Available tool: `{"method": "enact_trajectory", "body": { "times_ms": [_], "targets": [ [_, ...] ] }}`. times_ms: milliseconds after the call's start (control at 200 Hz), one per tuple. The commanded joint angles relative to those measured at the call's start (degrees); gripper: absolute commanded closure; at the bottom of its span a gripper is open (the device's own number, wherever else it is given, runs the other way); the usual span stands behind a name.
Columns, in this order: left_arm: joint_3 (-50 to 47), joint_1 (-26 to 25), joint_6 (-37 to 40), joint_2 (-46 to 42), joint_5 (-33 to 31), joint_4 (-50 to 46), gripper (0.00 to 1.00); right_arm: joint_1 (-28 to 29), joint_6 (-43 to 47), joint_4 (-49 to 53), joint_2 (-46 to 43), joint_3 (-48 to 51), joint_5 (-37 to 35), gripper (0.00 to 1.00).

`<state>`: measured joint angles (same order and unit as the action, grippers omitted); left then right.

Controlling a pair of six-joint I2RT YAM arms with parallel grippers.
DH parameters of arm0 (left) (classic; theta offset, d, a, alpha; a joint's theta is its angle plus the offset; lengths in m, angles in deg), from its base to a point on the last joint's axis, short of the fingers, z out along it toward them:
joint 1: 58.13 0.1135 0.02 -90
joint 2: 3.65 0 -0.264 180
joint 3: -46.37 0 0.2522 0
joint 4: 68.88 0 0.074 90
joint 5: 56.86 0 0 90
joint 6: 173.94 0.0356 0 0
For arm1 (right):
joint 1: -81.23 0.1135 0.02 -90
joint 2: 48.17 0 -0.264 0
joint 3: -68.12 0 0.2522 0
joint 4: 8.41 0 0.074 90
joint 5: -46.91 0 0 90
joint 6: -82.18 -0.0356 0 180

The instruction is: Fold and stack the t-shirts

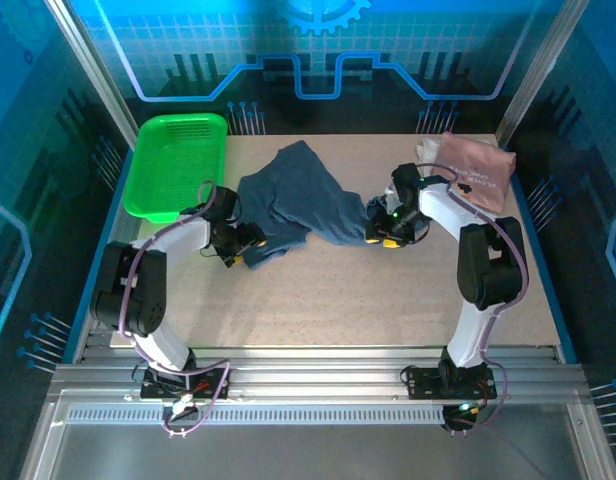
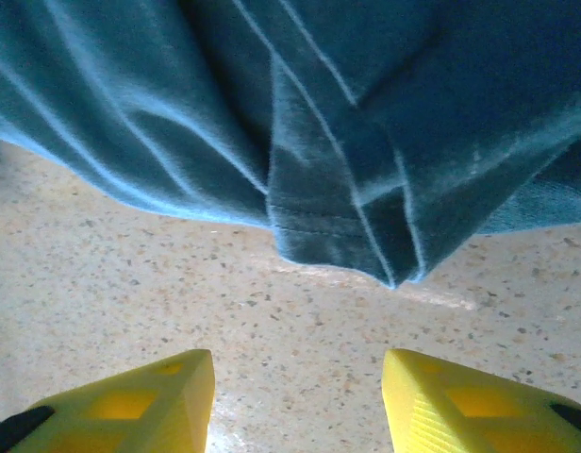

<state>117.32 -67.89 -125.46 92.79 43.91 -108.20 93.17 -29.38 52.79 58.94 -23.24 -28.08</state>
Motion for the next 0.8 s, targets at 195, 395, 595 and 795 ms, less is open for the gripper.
{"method": "enact_trajectory", "body": {
  "times_ms": [195, 395, 595, 795],
  "targets": [
    [0.30, -0.26, -3.94, 6.96, 0.54, 5.40, 0.44, 0.13, -1.94, -2.74, 5.99, -1.85, -6.20, 0.52],
    [0.16, -0.26, -2.67, 7.43, 0.50, 4.86, 0.83, -1.43, -4.28, -2.97, 8.69, -5.20, -9.99, 0.83],
    [3.63, -0.26, 0.63, -2.65, -1.61, -0.03, 1.00, -3.47, -5.96, -1.90, 0.41, -5.85, -7.39, 1.00],
    [7.63, -0.19, 1.68, -13.40, -3.40, -4.37, 1.00, -6.47, -5.82, 2.92, -7.94, -5.76, -1.97, 1.00]
  ]
}}
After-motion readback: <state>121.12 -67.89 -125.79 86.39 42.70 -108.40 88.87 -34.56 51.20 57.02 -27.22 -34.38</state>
